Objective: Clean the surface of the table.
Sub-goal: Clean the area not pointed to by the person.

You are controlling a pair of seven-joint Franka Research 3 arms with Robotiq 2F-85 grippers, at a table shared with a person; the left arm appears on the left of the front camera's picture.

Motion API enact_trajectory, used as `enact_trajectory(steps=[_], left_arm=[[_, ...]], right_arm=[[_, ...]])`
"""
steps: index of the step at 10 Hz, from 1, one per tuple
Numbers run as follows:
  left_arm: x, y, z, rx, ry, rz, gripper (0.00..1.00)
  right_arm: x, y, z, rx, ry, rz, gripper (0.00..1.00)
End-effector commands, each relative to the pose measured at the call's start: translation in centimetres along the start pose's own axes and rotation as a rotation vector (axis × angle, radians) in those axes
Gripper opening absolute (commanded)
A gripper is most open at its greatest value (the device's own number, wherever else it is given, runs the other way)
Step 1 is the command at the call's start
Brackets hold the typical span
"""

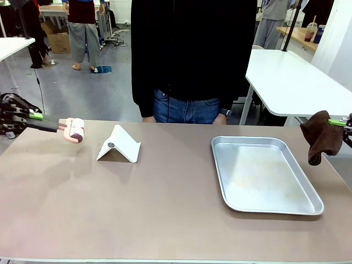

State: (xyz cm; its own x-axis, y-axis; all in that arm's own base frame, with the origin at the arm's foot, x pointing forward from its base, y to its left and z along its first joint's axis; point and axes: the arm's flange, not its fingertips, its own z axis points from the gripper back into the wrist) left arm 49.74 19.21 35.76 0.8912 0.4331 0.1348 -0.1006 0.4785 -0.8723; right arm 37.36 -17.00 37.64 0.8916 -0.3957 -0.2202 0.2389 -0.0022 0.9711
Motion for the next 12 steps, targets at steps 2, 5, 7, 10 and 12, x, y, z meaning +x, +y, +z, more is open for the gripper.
enact_trajectory(steps=[2, 5, 7, 10, 12], left_arm=[[-5.3, -2.6, 5.1, -0.157, -0.013, -0.138, 0.22], [-10.0, -2.5, 9.9, -0.189, 0.082, -0.161, 0.22], [-12.7, -1.9, 13.5, -0.255, 0.144, -0.151, 0.22], [-14.6, 1.0, 17.5, -0.305, 0.110, -0.094, 0.22], [-15.1, 3.1, 19.0, -0.335, 0.103, -0.093, 0.22]], right_arm=[[0.0, 0.4, 0.0, 0.005, 0.006, -0.002, 0.11], [0.0, 0.4, 0.0, 0.005, 0.006, -0.002, 0.11], [0.0, 0.4, 0.0, 0.005, 0.006, -0.002, 0.11], [0.0, 0.4, 0.0, 0.005, 0.006, -0.002, 0.11], [0.0, 0.4, 0.0, 0.005, 0.006, -0.002, 0.11]])
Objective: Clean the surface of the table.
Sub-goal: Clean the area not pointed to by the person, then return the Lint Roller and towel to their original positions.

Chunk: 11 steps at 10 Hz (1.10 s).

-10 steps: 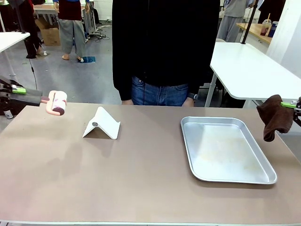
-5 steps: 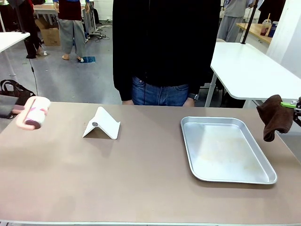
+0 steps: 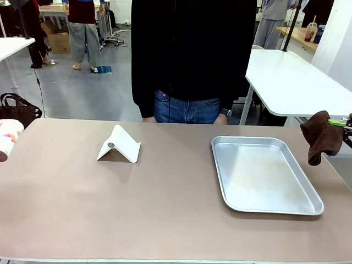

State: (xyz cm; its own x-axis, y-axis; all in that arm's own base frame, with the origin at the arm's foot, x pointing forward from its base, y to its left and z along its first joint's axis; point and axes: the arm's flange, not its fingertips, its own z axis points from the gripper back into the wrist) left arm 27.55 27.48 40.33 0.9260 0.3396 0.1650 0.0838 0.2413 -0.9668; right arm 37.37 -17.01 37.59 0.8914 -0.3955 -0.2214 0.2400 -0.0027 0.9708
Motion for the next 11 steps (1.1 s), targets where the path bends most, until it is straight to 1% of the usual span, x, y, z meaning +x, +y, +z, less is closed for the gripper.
enact_trajectory(steps=[1, 11], left_arm=[[0.39, -0.77, -0.80, 0.015, 0.011, -0.004, 0.22], [0.39, -0.77, -0.80, 0.015, 0.011, -0.004, 0.22]], right_arm=[[-0.06, 0.48, 0.05, 0.005, 0.006, -0.001, 0.11], [-0.06, 0.48, 0.05, 0.005, 0.006, -0.001, 0.11]])
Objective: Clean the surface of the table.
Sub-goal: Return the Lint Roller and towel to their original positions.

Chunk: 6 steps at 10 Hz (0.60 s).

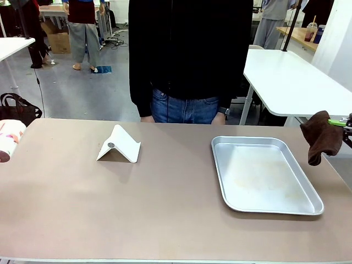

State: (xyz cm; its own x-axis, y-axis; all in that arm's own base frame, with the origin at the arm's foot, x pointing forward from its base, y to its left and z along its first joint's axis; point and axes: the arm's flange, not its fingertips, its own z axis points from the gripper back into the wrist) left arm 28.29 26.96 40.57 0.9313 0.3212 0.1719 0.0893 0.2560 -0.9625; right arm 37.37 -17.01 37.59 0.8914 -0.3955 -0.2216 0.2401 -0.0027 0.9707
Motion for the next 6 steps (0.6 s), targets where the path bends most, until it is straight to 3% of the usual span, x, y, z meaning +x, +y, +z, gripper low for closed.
enact_trajectory(steps=[1, 5, 6], left_arm=[[-0.2, -0.5, -0.1, 0.003, -0.006, 0.006, 0.22], [0.0, 0.0, 0.0, 0.000, 0.000, 0.000, 0.22], [0.4, -1.1, -0.8, -0.033, 0.027, -0.020, 0.22]], right_arm=[[-0.1, 0.5, 0.1, 0.005, 0.006, -0.001, 0.11], [0.0, 0.0, 0.0, 0.000, 0.000, 0.000, 0.11], [-0.6, 0.8, -0.2, -0.008, -0.042, 0.007, 0.11]])
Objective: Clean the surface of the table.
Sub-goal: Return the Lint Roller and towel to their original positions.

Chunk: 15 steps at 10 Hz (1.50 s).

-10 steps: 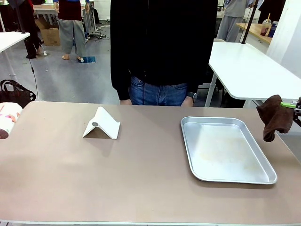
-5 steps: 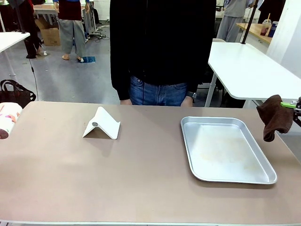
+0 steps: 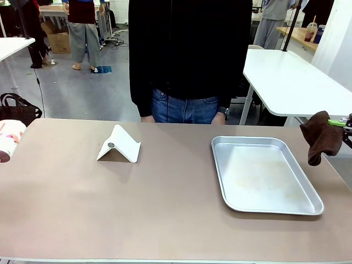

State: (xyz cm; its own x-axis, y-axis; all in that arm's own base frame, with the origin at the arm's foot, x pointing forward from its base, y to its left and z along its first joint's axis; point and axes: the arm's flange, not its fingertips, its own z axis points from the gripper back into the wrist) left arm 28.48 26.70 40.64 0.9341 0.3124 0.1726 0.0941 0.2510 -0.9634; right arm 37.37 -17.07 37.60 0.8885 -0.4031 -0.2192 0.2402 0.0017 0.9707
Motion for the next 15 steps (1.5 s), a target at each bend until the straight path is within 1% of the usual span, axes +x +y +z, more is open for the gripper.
enact_trajectory(steps=[1, 2, 3, 4, 5, 6, 7, 8, 9, 11, 12, 13, 14, 15], left_arm=[[1.3, -2.5, -1.7, -0.027, 0.041, 0.001, 0.22], [2.1, -4.2, -3.4, -0.017, 0.073, -0.009, 0.22], [2.8, -5.9, -5.2, 0.022, 0.082, -0.009, 0.22], [3.6, -7.7, -7.4, 0.058, 0.097, -0.012, 0.22], [4.2, -9.2, -9.5, 0.072, 0.084, 0.015, 0.22], [4.8, -10.7, -11.7, 0.098, 0.104, 0.029, 0.22], [5.4, -12.1, -14.0, 0.142, 0.109, 0.043, 0.22], [5.8, -13.6, -16.9, 0.235, 0.120, 0.046, 0.22], [6.0, -14.6, -19.7, 0.317, 0.146, 0.024, 0.22], [6.7, -15.2, -24.9, 0.478, 0.169, 0.026, 0.22], [7.1, -15.4, -27.6, 0.547, 0.160, 0.018, 0.22], [7.3, -15.5, -29.8, 0.588, 0.150, -0.004, 0.22], [7.4, -15.4, -32.0, 0.629, 0.164, -0.020, 0.22], [7.5, -15.3, -34.0, 0.650, 0.161, -0.034, 0.22]], right_arm=[[-0.8, 1.8, -1.8, -0.022, -0.048, 0.026, 0.11], [-0.9, 2.9, -3.9, -0.029, -0.029, 0.048, 0.11], [-1.0, 3.9, -6.1, -0.052, -0.024, 0.058, 0.11], [-1.3, 4.9, -9.1, -0.073, -0.013, 0.065, 0.11], [-1.5, 5.6, -11.9, -0.099, -0.019, 0.064, 0.11], [-2.0, 6.2, -15.2, -0.126, -0.027, 0.069, 0.11], [-2.8, 6.4, -18.5, -0.176, 0.017, 0.087, 0.11], [-3.8, 6.4, -22.0, -0.238, 0.077, 0.114, 0.11], [-4.6, 6.3, -25.0, -0.278, 0.119, 0.132, 0.11], [-5.8, 5.2, -29.7, -0.367, 0.167, 0.175, 0.11], [-6.2, 4.2, -32.0, -0.407, 0.191, 0.218, 0.11], [-6.7, 3.0, -33.9, -0.440, 0.225, 0.222, 0.11], [-6.9, 1.8, -35.5, -0.475, 0.241, 0.216, 0.11], [-6.8, 0.5, -36.7, -0.490, 0.240, 0.205, 0.11]])
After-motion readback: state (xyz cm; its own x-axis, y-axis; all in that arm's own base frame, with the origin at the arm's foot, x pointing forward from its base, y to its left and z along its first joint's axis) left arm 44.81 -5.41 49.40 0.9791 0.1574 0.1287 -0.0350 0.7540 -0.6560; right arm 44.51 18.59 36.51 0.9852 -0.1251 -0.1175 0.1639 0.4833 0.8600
